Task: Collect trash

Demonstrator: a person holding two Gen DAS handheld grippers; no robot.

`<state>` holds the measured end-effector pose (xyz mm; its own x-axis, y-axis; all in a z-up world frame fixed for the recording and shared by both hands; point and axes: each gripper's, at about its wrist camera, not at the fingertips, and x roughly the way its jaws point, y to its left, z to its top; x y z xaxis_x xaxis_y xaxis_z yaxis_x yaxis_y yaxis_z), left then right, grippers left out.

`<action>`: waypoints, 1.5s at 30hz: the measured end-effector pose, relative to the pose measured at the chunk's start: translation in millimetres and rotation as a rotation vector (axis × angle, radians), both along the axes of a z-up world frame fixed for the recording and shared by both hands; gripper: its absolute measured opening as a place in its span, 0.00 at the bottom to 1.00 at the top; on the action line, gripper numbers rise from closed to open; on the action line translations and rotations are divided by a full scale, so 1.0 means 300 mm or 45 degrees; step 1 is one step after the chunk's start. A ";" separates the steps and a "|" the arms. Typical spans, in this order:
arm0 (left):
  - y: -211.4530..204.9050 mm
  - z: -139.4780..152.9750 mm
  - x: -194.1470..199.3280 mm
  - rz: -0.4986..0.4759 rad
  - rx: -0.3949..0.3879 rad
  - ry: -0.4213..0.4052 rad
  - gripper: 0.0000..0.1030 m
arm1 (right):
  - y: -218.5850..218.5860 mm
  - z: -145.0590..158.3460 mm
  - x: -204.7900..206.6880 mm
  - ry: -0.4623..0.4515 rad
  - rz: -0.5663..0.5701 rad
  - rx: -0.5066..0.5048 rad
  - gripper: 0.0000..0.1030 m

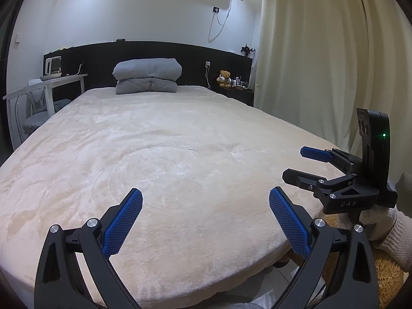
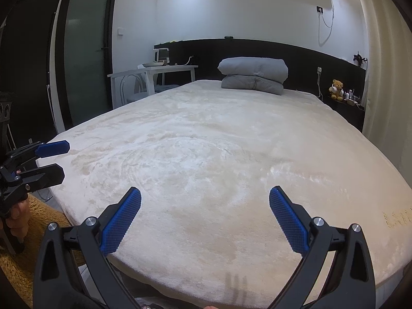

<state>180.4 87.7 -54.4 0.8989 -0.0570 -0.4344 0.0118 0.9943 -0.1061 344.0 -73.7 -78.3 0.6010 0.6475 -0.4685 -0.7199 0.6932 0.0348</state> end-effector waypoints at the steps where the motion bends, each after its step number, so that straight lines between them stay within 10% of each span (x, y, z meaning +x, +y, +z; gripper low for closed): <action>1: 0.001 0.001 -0.002 -0.001 0.001 -0.002 0.94 | 0.000 0.000 0.000 -0.002 0.000 -0.004 0.95; 45: 0.014 -0.014 0.014 -0.007 0.005 0.013 0.94 | 0.007 -0.013 0.005 0.033 0.008 -0.035 0.95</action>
<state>184.7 91.9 -58.6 0.8940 -0.0605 -0.4439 0.0163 0.9946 -0.1026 345.5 -71.6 -82.0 0.5846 0.6378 -0.5014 -0.7231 0.6898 0.0342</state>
